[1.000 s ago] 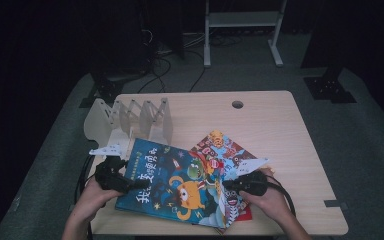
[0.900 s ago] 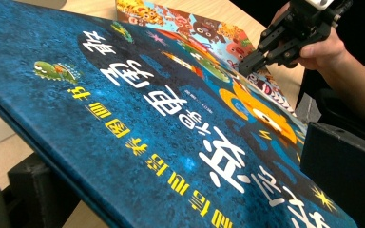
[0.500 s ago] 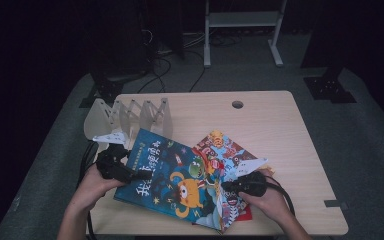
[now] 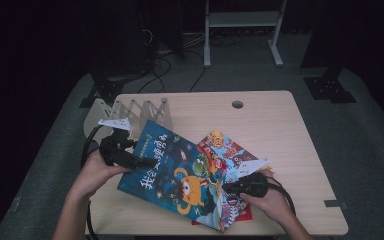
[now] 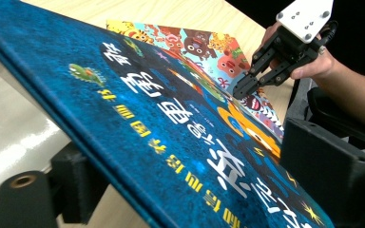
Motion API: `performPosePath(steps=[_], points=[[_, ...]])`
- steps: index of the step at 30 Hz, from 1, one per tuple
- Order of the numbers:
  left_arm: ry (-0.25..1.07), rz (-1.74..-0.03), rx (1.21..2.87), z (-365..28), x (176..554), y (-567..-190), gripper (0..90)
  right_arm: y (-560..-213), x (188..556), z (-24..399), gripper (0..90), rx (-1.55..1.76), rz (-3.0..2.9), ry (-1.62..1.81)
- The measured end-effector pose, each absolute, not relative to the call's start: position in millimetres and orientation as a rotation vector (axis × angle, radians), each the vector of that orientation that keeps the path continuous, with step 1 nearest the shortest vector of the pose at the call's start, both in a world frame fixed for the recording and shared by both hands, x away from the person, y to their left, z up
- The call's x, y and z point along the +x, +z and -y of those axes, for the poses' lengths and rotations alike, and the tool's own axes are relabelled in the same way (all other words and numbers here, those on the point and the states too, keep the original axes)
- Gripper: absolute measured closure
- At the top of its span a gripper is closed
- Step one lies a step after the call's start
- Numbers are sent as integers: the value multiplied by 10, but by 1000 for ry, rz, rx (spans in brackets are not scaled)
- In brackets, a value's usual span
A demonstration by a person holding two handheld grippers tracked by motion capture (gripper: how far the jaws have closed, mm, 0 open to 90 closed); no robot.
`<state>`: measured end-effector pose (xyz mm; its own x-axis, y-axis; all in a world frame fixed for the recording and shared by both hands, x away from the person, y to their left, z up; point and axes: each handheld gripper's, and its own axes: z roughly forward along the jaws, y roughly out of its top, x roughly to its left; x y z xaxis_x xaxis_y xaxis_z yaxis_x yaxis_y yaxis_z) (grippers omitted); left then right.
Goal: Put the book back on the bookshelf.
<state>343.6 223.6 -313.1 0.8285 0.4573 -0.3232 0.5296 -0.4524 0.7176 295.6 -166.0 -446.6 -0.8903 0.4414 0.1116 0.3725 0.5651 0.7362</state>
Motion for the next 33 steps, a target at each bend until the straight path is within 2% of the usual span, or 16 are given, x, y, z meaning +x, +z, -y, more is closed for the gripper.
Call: performPosePath(steps=[2, 4, 8, 9, 12, 13, 14, 16, 33], points=[[-105, -725, 2126, -2221, 3463, -3110, 165, -4465, 2954, 1664, 882, 704, -2705, 1239], [-108, -732, 2136, -2199, 3512, -3078, 224, -4464, 2950, 1674, 882, 708, -2710, 1241], [-113, -713, 2169, -2152, 3598, -3014, 246, -4463, 2947, 1675, 882, 711, -2711, 1241], [-113, -716, 2190, -2127, 3645, -2974, 285, -4463, 2946, 1676, 881, 712, -2712, 1242], [-116, -717, 2215, -2095, 3698, -2927, 319, -4464, 2945, 1675, 881, 714, -2713, 1244], [-81, -676, 2214, -2095, 3717, -2879, 457, -4464, 2945, 1675, 881, 715, -2711, 1244], [-81, -676, 2214, -2095, 3717, -2879, 484, -4464, 2945, 1675, 881, 715, -2711, 1244], [-120, -605, 2180, -2073, 3754, -2812, 506, -4466, 2946, 1670, 882, 713, -2708, 1247], [-158, -666, 2280, -1791, 4087, -2495, 624, -4466, 2954, 1522, 884, 718, -2692, 1246]])
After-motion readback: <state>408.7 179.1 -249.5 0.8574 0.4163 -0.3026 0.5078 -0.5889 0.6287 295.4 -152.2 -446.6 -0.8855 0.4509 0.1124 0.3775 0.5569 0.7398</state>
